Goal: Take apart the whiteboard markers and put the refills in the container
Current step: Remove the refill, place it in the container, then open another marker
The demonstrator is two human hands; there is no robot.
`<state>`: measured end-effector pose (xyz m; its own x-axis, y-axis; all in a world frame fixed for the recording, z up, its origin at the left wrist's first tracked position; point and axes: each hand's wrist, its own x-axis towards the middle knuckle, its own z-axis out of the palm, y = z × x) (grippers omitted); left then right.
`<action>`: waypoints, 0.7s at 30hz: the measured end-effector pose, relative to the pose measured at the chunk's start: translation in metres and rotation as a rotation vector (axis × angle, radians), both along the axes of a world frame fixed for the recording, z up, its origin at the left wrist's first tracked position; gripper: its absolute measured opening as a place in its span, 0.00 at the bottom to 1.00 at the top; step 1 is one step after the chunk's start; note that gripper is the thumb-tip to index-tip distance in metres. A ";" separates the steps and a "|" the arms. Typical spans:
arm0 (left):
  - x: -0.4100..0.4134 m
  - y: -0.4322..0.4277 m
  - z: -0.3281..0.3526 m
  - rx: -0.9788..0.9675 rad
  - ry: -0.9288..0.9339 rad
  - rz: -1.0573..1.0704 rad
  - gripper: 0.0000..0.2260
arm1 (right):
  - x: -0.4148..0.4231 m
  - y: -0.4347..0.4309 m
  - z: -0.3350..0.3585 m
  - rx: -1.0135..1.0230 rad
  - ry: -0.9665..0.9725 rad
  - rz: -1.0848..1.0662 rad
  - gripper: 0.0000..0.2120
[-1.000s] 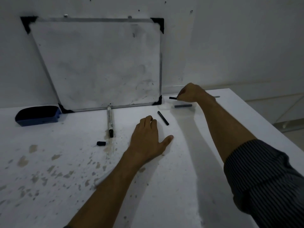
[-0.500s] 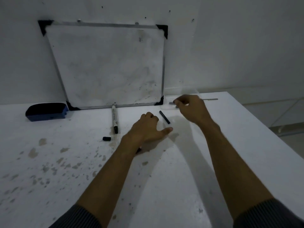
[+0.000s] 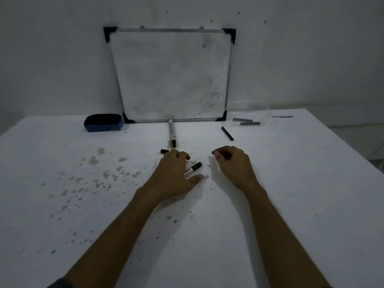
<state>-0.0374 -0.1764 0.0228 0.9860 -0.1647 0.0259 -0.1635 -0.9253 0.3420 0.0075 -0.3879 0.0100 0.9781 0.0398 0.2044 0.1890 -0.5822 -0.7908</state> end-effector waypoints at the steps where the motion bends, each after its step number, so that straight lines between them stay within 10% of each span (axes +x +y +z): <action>1: -0.007 0.000 -0.005 0.021 -0.040 0.022 0.32 | -0.002 -0.001 -0.002 -0.005 -0.013 0.001 0.11; 7: -0.014 -0.001 -0.004 -0.058 -0.088 0.055 0.13 | -0.007 -0.003 -0.004 -0.002 -0.059 -0.007 0.09; 15: 0.024 -0.016 0.025 -1.413 0.242 0.183 0.10 | 0.004 -0.005 0.000 0.075 -0.081 -0.216 0.11; 21: 0.027 -0.022 0.001 -1.545 0.102 0.198 0.13 | 0.038 0.003 0.002 -0.022 -0.034 -0.305 0.21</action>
